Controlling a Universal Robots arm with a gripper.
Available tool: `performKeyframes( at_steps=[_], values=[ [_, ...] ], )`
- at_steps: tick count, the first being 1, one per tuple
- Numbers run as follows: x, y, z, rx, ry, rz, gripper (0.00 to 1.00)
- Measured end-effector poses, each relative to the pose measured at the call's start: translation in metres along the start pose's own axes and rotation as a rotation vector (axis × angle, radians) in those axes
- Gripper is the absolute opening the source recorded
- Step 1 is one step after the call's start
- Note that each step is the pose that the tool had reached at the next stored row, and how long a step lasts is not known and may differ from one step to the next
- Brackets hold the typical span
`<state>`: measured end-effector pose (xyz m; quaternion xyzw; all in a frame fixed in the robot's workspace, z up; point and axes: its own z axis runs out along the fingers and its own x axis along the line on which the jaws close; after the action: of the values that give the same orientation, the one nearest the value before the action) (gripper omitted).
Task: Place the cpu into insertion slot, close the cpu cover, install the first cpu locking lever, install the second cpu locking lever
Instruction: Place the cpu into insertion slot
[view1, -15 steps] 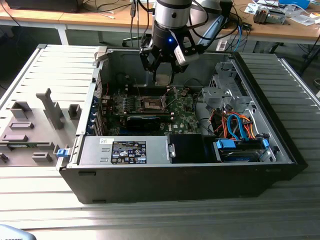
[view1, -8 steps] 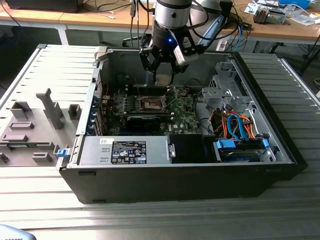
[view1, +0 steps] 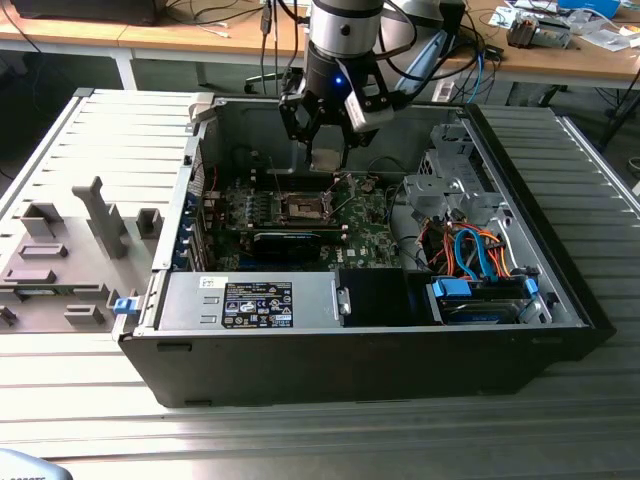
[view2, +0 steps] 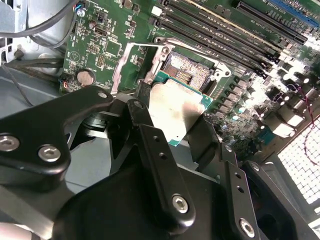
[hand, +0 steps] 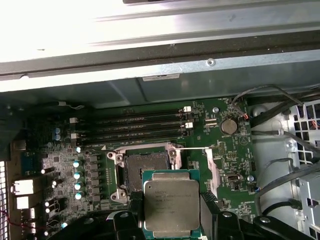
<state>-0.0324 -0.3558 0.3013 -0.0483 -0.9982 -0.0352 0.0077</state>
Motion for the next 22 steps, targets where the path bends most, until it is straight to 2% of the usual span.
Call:
performKeyframes(
  at_steps=[22],
  values=[
    [0.0000,0.0000,0.0005,0.0081,-0.0054,0.064,0.54]
  ],
)
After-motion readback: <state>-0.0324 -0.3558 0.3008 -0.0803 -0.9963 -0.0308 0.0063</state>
